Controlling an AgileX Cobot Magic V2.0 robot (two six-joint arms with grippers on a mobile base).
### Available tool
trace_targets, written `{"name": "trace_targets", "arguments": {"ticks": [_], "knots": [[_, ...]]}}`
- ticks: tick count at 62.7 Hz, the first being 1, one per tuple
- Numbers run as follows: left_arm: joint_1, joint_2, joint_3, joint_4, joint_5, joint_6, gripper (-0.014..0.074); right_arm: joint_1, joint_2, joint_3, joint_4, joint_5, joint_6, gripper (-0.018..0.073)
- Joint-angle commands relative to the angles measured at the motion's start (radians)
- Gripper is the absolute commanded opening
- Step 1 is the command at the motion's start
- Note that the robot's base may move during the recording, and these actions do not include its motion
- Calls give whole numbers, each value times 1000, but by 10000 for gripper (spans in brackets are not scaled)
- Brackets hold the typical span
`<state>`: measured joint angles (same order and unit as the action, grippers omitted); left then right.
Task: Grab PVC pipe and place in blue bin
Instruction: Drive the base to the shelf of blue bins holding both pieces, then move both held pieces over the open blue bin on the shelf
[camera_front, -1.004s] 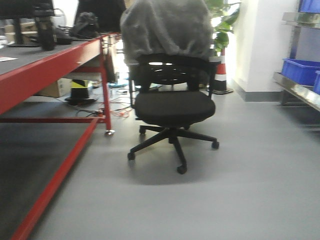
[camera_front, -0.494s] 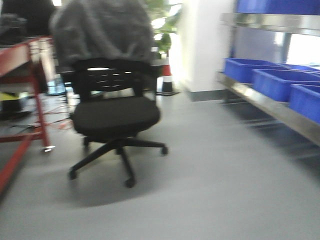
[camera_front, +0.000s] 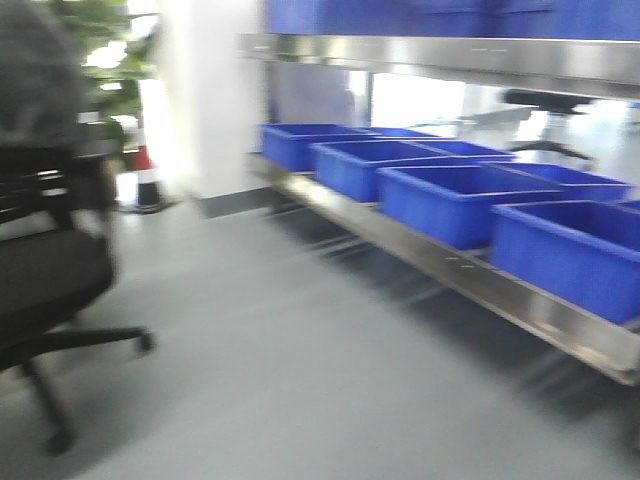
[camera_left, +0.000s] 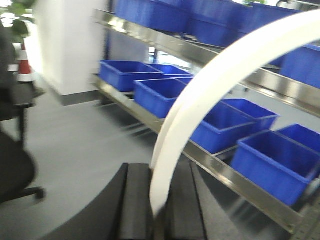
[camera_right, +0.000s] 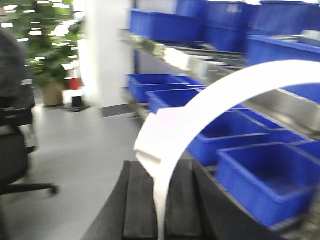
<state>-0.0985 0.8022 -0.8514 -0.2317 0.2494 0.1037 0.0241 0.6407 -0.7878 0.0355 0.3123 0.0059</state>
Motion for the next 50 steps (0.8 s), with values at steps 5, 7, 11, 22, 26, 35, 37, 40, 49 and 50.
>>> {"name": "trace_targets", "arguments": {"ticks": [5, 7, 11, 22, 26, 35, 37, 40, 49, 50], "knots": [[-6, -8, -1, -10, -28, 0, -111, 0, -6, -1, -7, -28, -6, -167], [-6, -8, -1, -10, -28, 0, -111, 0, -6, -1, -7, -28, -6, -167], [-6, -8, -1, -10, -28, 0, -111, 0, -6, -1, -7, -28, -6, -167], [-6, -8, -1, -10, -28, 0, -111, 0, -6, -1, -7, -28, -6, -167], [-6, -8, -1, -10, -28, 0, -111, 0, -6, -1, -7, -28, -6, -167], [-6, -8, -1, -10, -28, 0, -111, 0, -6, -1, -7, -28, -6, -167], [-6, -8, -1, -10, -28, 0, -111, 0, -6, -1, -7, -28, -6, -167], [-6, -8, -1, -10, -28, 0, -111, 0, -6, -1, -7, -28, -6, -167], [-6, -8, -1, -10, -28, 0, -111, 0, -6, -1, -7, -28, -6, -167], [-6, -8, -1, -10, -28, 0, -111, 0, -6, -1, -7, -28, -6, -167]]}}
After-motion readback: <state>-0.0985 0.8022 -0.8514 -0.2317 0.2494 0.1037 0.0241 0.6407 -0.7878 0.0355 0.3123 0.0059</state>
